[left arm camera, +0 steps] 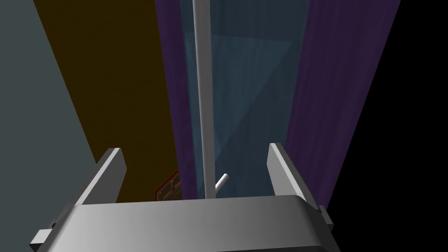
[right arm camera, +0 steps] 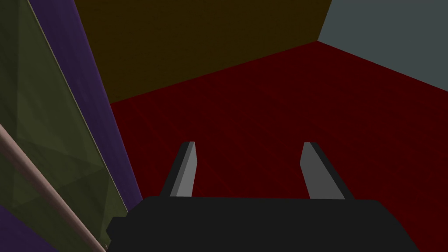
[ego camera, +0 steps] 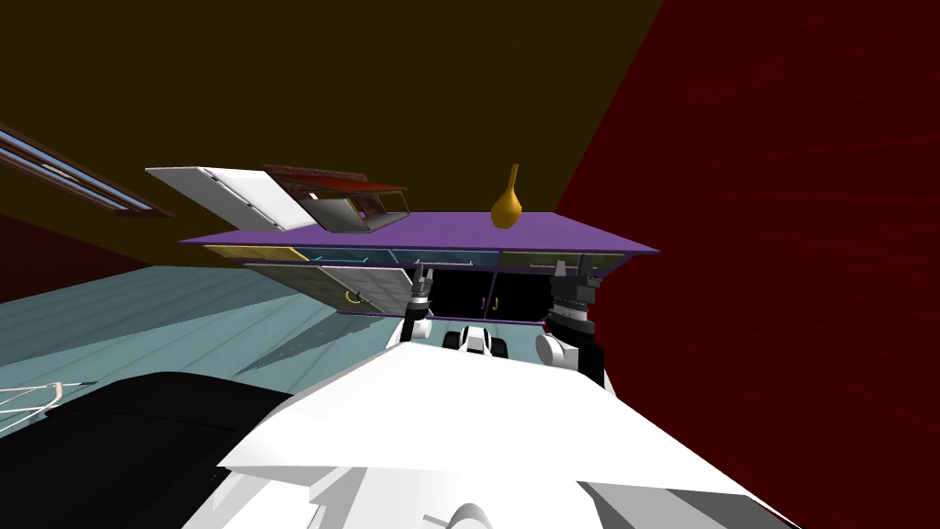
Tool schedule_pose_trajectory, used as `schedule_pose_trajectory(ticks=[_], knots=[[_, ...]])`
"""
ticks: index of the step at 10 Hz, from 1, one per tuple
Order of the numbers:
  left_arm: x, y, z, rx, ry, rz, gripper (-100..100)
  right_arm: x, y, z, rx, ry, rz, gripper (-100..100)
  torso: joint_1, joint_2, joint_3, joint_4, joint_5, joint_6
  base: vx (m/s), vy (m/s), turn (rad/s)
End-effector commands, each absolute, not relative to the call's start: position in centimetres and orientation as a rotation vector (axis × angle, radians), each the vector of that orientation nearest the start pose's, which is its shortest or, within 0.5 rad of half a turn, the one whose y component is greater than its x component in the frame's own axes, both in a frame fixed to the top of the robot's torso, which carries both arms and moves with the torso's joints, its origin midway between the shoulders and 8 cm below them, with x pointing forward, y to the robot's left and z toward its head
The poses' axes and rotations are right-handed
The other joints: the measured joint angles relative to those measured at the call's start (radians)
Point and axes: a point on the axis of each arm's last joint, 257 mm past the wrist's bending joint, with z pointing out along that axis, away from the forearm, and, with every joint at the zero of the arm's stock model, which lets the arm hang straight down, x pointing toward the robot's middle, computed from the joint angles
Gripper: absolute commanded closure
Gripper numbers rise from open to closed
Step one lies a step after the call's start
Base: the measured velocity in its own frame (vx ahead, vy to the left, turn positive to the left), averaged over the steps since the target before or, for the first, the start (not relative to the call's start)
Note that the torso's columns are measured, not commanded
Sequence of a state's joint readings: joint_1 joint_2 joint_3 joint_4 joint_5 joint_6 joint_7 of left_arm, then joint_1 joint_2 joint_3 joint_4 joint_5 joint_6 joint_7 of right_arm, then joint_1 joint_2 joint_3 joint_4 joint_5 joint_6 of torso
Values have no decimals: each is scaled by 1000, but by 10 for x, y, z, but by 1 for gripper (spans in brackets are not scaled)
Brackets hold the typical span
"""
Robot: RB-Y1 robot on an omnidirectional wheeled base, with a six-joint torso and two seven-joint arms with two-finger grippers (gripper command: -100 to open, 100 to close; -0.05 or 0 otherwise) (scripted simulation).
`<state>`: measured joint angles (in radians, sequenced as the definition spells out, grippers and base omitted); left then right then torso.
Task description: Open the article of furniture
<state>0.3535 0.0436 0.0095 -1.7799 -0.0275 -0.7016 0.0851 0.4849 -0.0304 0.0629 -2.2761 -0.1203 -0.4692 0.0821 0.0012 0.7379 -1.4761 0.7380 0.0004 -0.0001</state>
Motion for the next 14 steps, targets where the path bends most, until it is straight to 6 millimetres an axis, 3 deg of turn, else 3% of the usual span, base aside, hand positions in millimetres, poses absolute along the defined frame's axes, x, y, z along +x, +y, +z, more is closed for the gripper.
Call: schedule_pose_trajectory(ticks=[1, 4, 5, 7, 13, 14], knots=[[405, 275, -101, -778, 758, -1360, -100, 353, -268, 20, 708, 607, 1367, 0, -2, -1, -1, 0, -1, 0, 47, -3, -4], [405, 275, -95, -776, 757, -1360, -100, 353, -268, 20, 708, 607, 1367, 0, -1, 0, 0, 0, 0, 0, 35, -4, -1], [404, 275, -104, -778, 758, -1361, 100, 353, -268, 20, 708, 607, 1367, 0, -1, 1, 1, 0, 0, 0, -28, 6, 5], [402, 274, -112, -778, 758, -1361, 100, 353, -268, 20, 708, 607, 1367, 0, -1, 4, 3, 1, 0, 0, -54, 6, 3], [397, 274, -91, -778, 766, -1366, 100, 353, -268, 20, 708, 607, 1368, 0, -3, 6, 3, 5, -3, -1, -112, -19, 11], [398, 275, -101, -793, 777, -1360, 100, 353, -268, 20, 708, 607, 1367, 0, -4, 4, 1, 6, -4, -1, -53, -10, 3]])
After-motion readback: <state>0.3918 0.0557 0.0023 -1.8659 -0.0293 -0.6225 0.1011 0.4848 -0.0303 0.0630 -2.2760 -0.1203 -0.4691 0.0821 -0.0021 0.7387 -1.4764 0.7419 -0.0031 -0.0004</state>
